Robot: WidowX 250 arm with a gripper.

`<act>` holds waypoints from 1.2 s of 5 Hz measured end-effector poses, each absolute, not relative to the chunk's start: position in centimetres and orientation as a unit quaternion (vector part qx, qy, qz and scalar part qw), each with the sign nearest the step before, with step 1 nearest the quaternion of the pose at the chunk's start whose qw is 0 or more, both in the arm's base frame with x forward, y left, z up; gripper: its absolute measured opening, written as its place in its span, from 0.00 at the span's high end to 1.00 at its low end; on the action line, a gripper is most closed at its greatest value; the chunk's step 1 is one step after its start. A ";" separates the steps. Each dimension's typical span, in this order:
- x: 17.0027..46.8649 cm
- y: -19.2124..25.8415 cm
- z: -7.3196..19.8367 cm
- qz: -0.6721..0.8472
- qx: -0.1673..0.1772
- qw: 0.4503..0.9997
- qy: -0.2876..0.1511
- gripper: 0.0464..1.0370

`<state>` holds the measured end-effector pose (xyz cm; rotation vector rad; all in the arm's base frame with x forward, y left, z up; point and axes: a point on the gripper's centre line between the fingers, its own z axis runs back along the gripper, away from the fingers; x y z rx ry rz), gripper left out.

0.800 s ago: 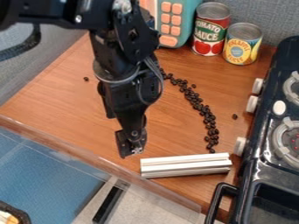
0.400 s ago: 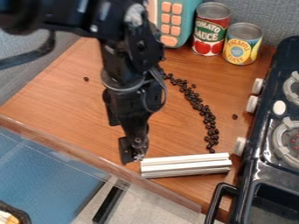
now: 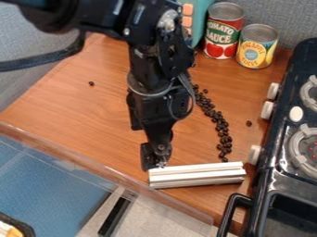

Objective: Sweep into pile

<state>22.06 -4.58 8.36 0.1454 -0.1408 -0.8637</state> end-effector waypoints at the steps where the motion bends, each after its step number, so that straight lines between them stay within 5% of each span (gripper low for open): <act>1: 22.7 -4.8 7.9 -0.422 0.070 0.902 -0.060 0.04; 6: 23.6 -6.9 4.0 -0.434 0.045 0.899 -0.040 0.04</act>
